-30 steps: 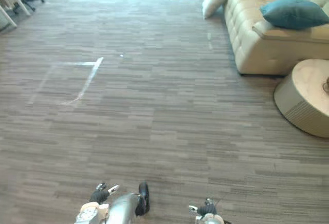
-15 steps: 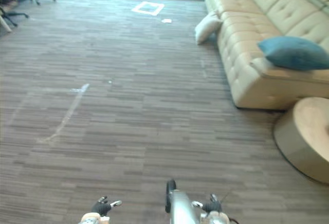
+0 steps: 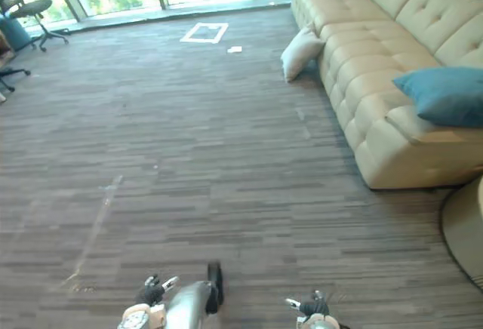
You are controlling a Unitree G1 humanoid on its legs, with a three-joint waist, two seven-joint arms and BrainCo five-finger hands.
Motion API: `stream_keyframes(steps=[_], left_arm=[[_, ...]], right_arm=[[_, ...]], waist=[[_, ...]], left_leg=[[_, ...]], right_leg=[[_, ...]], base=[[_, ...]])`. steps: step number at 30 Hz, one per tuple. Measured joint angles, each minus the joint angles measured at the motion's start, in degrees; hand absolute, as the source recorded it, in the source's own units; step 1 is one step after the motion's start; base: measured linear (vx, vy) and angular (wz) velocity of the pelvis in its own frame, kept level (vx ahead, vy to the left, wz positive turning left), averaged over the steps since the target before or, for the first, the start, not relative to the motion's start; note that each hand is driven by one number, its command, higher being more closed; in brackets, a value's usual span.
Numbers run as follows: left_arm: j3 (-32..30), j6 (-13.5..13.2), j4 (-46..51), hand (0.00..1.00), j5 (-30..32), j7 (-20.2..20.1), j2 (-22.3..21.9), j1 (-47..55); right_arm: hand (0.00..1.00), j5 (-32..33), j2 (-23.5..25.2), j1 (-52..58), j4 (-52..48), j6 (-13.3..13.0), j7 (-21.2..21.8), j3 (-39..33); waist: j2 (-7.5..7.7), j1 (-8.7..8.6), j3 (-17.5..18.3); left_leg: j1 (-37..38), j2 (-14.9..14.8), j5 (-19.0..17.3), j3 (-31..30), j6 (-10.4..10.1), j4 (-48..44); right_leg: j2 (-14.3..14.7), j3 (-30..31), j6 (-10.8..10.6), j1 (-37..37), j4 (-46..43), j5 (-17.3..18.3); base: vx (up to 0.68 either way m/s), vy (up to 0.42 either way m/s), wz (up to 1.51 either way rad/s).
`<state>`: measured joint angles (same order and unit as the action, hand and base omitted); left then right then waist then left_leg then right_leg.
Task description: Pick up cushions and gather them together orderly.
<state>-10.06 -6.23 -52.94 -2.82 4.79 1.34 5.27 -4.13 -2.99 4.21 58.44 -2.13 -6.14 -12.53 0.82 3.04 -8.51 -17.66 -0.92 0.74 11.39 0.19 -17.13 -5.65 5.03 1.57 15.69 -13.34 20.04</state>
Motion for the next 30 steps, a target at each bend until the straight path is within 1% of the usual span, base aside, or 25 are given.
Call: stream_keyframes(steps=[1, 2, 3, 4, 5, 7, 9, 11, 12, 14, 15, 16, 17, 18, 19, 20, 21, 22, 23, 24, 26, 27, 28, 29, 30], left_arm=[[-0.1, 0.0, -0.5, 0.00, 0.0, 0.0, 0.6, -0.1], [0.0, 0.0, -0.7, 0.00, 0.0, 0.1, 1.4, -0.2], [0.0, 0.0, -0.7, 0.00, 0.0, 0.1, 1.9, -0.4], [0.0, 0.1, -1.3, 0.00, 0.0, 0.3, 2.3, -0.8], [0.0, 0.5, -2.5, 0.00, 0.0, 0.7, 2.5, -1.1], [0.0, 1.0, -3.0, 0.00, -0.1, 1.0, 2.1, -1.0], [0.4, 1.0, -4.1, 0.00, -0.1, 1.1, 1.9, -0.9], [1.3, 1.8, -5.2, 0.00, -0.2, 1.1, 1.7, -1.4], [1.6, 1.9, -5.2, 0.00, -0.1, 1.1, 1.5, -1.4], [2.7, 1.9, -5.3, 0.00, 0.2, 1.1, 1.9, -1.4], [2.4, 2.0, -5.9, 0.00, 0.4, 1.1, 1.3, -1.1], [1.8, 1.9, -6.0, 0.00, 0.6, 1.0, -0.3, -1.1], [0.6, 1.9, -5.7, 0.00, 1.2, 0.8, -1.0, -1.1], [-0.8, 2.0, -5.3, 0.00, 1.8, 0.5, -1.7, -1.3], [-2.7, 1.9, -4.4, 0.00, 1.8, 0.5, -2.2, -1.1], [-3.6, 1.9, -3.6, 0.00, 1.7, 0.5, -2.6, -0.8], [-4.4, 1.9, -2.2, 0.00, 1.5, 0.4, -2.8, -0.8], [-4.4, 1.9, -1.5, 0.00, 1.5, 0.4, -2.4, -0.7], [-4.2, 1.6, -0.3, 0.00, 1.5, 0.4, -1.9, -0.2], [-4.2, 1.4, 0.2, 0.00, 1.2, 0.3, -1.4, 0.0], [-4.5, 1.2, 0.8, 0.00, 0.3, 0.2, -1.8, -0.1], [-4.5, 0.8, 0.7, 0.00, 0.3, 0.2, -1.9, -0.1], [-4.4, 0.3, 0.5, 0.00, 0.2, 0.4, -2.1, -0.1], [-3.9, 0.3, 0.4, 0.00, 0.2, 0.5, -2.1, 0.0], [-2.5, 0.3, 0.2, 0.00, 0.0, 0.5, -2.1, 0.0]], right_arm=[[0.00, 0.0, 0.8, 0.2, -0.2, -0.2, 0.0, -0.3], [0.00, 0.1, 1.3, 0.1, -0.2, -0.5, -0.1, -0.6], [0.00, -0.2, 1.3, -0.4, -0.2, -0.6, 0.0, -0.2], [0.00, -0.3, 1.6, -0.9, -0.1, -0.7, 0.1, 0.0], [0.00, -0.3, 1.6, -0.8, -0.7, -0.9, 0.1, 0.2], [0.00, -0.3, 1.5, -0.6, -1.8, -1.2, 0.2, 1.1], [0.00, -0.2, 1.5, -0.7, -3.5, -2.0, 0.3, 1.5], [0.00, -0.1, 1.0, -1.6, -4.2, -2.6, 0.6, 0.9], [0.00, -0.1, 0.7, -1.6, -4.7, -2.6, 0.5, 0.8], [0.00, -0.1, 0.6, -1.1, -5.1, -2.2, 0.5, -0.8], [0.00, 0.0, -0.1, -0.6, -5.1, -1.6, 0.5, -0.9], [0.00, -0.3, -1.3, -0.6, -5.2, -1.1, 0.5, -0.8], [0.00, -0.4, -1.7, -0.7, -5.4, -1.0, 0.5, -0.9], [0.00, -0.5, -2.0, -0.7, -5.9, -0.5, 0.6, -0.8], [0.00, -0.5, -2.3, -0.8, -6.3, -0.5, 0.5, -0.7], [0.00, -0.4, -2.6, -1.0, -6.3, -0.3, 0.4, -0.6], [0.00, -0.3, -2.3, -1.5, -5.7, 0.1, 0.2, -0.3], [0.00, -0.3, -1.8, -1.4, -5.6, 0.3, 0.1, 0.1], [0.00, -0.3, -0.5, -1.2, -5.6, 0.5, 0.1, 1.7], [0.00, -0.3, 0.4, -1.0, -5.6, 0.4, 0.1, 2.1], [0.00, -0.3, 1.1, -1.2, -5.5, 0.5, 0.1, 2.0], [0.00, -0.3, 0.8, -1.2, -5.1, 0.5, 0.1, 1.9], [0.00, -0.3, 0.4, -1.2, -4.3, 0.5, 0.1, 1.7], [0.00, -0.3, 0.1, -1.4, -3.5, 0.3, 0.1, 1.7], [0.00, -0.4, -0.4, -1.5, -2.4, 0.4, -0.1, 1.8]], waist=[[0.75, -0.12, 0.4], [2.23, -0.37, 0.0], [3.24, -0.84, -0.6], [3.72, -0.93, -1.3], [3.45, -0.95, -1.6], [2.59, -1.04, -1.8], [1.82, -1.72, -1.7], [0.63, -3.07, -2.0], [0.40, -3.31, -2.2], [0.67, -3.82, -2.3], [0.14, -4.27, -2.1], [-1.61, -4.13, -1.4], [-2.22, -3.88, -1.7], [-3.01, -4.00, -2.1], [-3.52, -3.81, -2.9], [-4.65, -3.61, -3.2], [-5.25, -3.08, -4.1], [-4.28, -2.61, -4.5], [-2.86, -2.00, -4.5], [-2.11, -1.80, -4.0], [-2.27, -1.28, -4.0], [-2.43, -1.16, -4.0], [-2.56, -0.84, -3.9], [-2.84, -0.70, -3.8], [-4.00, -0.42, -3.5]], left_leg=[[1.6, 1.5, -0.7, 0.4, 1.0, 0.1], [4.1, 3.1, -3.7, 0.7, 1.4, -0.7], [6.4, 3.8, -6.6, 0.8, 2.0, -1.3], [9.3, 4.4, -8.7, 0.5, 2.0, -1.4], [13.3, 4.6, -10.9, 0.3, 2.0, -1.4], [20.9, 4.0, -13.8, 0.1, 2.5, 1.6], [26.5, 3.1, -15.1, -0.4, 2.9, 5.5], [32.2, 1.4, -16.5, -1.5, 3.0, 8.8], [33.5, 1.0, -16.5, -2.0, 3.1, 9.8], [37.0, 0.8, -16.5, -4.2, 3.1, 11.7], [40.5, 0.3, -16.5, -6.4, 3.1, 11.9], [40.0, -1.4, -16.0, -7.4, 2.2, 8.5], [38.8, -1.8, -15.0, -7.5, 0.6, 3.0], [33.9, -2.8, -12.1, -7.3, -4.1, -9.5], [27.4, -5.3, -5.5, -7.4, -10.5, -24.6], [22.3, -8.1, -4.9, -6.8, -11.4, -36.3], [18.1, -11.1, -7.0, -4.9, -9.7, -46.3], [16.2, -12.1, -8.4, -3.4, -8.6, -48.5], [13.0, -12.6, -10.5, -0.4, -7.2, -47.7], [10.5, -12.6, -11.5, 1.8, -6.7, -44.5], [6.4, -12.1, -13.3, 6.6, -4.6, -31.1], [5.6, -10.6, -13.1, 7.0, -4.8, -23.1], [5.7, -7.8, -11.3, 6.2, -6.5, -10.1], [5.7, -6.5, -9.1, 4.8, -7.5, -2.7], [4.5, -5.9, -5.9, 2.7, -8.3, 4.8]], right_leg=[[-1.0, 0.6, -1.4, -2.0, -6.4, -0.3], [-1.6, 2.3, -6.0, -6.1, -19.0, -3.0], [-1.4, 4.0, -11.5, -9.9, -29.9, -8.8], [-1.4, 4.5, -14.6, -13.3, -39.4, -13.2], [-1.7, 3.0, -13.2, -17.4, -48.1, -12.7], [-1.6, -1.2, -8.3, -23.1, -51.3, -9.2], [-1.1, -6.1, -6.0, -28.5, -45.8, -5.0], [0.7, -11.1, -4.8, -34.1, -33.3, -3.8], [1.0, -12.7, -4.4, -35.1, -27.0, -5.0], [1.3, -13.9, -3.9, -35.7, -8.2, -12.6], [1.7, -12.7, -0.9, -35.0, -5.9, -22.6], [2.3, -13.2, 1.1, -35.8, -11.3, -19.1], [2.3, -13.8, 1.4, -35.6, -14.2, -16.3], [2.9, -14.0, 2.2, -33.6, -15.4, -13.2], [4.0, -13.9, 2.7, -30.8, -14.7, -11.3], [5.8, -13.9, 3.4, -27.6, -13.5, -10.2], [7.3, -13.4, 4.4, -22.3, -11.3, -9.3], [7.5, -12.9, 4.7, -19.3, -9.9, -8.9], [7.3, -11.5, 5.0, -14.5, -6.2, -8.4], [6.9, -10.7, 4.7, -11.7, -3.3, -8.1], [5.7, -8.3, 3.4, -5.9, 1.3, -7.5], [5.1, -7.7, 2.7, -4.0, 2.8, -7.0], [4.2, -6.8, 1.8, -1.6, 4.7, -6.4], [3.9, -6.3, 1.3, -0.1, 6.3, -6.1], [4.4, -5.8, 0.4, 1.9, 8.7, -5.5]], base=[[0.69, 0.268, 0.00], [0.53, 0.204, 0.11], [0.61, 0.222, 0.15], [0.57, 0.175, 0.13], [0.68, 0.186, 0.00], [0.55, 0.115, -0.12], [0.55, 0.026, 0.05], [0.76, -0.042, 0.26], [0.65, -0.079, 0.48], [0.77, -0.163, 0.76], [0.89, -0.236, 0.76], [1.02, -0.290, 0.57], [0.68, -0.223, 0.19], [0.80, -0.269, 0.03], [0.80, -0.233, -0.12], [0.66, -0.160, -0.36], [0.52, -0.090, -0.47], [0.56, -0.106, -0.57], [0.52, -0.106, -0.52], [0.61, -0.110, -0.56], [0.56, -0.010, -0.49], [0.61, 0.090, -0.40], [0.51, 0.117, -0.32], [0.50, 0.170, -0.38], [0.51, 0.248, -0.34]])
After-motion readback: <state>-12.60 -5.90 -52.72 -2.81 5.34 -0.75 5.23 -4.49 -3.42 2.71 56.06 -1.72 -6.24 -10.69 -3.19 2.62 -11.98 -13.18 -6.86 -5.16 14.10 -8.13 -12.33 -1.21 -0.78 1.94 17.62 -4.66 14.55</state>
